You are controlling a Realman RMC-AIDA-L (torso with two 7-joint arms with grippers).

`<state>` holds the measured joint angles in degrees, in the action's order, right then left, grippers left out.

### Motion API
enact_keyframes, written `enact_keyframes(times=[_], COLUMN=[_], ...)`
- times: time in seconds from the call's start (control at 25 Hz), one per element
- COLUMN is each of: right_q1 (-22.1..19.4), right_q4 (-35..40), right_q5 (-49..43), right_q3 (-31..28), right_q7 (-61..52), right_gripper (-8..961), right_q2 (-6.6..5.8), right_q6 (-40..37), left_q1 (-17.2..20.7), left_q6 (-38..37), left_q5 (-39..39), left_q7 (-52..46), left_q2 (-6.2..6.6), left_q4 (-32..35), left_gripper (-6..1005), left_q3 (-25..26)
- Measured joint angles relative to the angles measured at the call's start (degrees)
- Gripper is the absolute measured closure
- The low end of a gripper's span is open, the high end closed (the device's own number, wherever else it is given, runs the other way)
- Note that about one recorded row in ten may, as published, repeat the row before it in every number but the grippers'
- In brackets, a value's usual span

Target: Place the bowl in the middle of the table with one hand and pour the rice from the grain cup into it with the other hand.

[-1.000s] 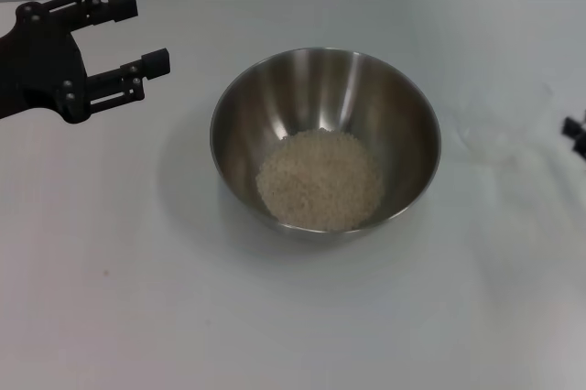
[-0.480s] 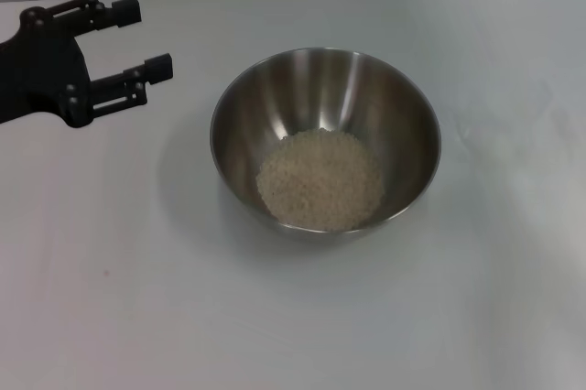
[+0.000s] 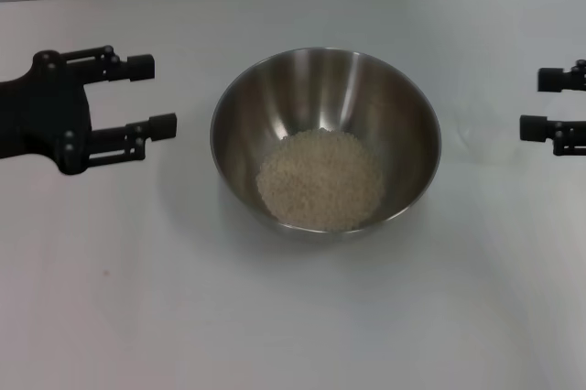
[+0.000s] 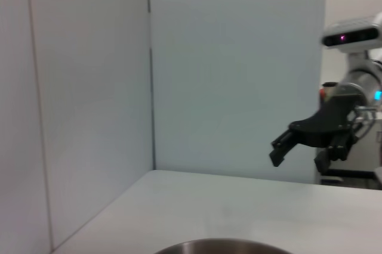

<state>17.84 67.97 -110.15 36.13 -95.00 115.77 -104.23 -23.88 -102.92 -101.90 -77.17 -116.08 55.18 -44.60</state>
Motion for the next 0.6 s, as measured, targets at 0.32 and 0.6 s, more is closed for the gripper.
enact_keyframes(times=[0.32, 0.6], right_q1=[3.4, 4.1], right_q4=[4.7, 3.5], right_q5=[-3.3, -1.6], right_q3=[0.3, 0.6], right_q7=[1.6, 5.2], right_gripper=[163, 163], right_q2=[1.34, 3.23], right_q6=[-6.4, -5.7], left_q1=[1.5, 3.1], left_q6=[-3.1, -3.5], left_q5=[0.0, 0.2], left_q7=[0.2, 1.4], left_q2=[-0.86, -1.73], left_q4=[-1.1, -1.4], left_gripper=[304, 304], left_q3=[0.2, 0.0])
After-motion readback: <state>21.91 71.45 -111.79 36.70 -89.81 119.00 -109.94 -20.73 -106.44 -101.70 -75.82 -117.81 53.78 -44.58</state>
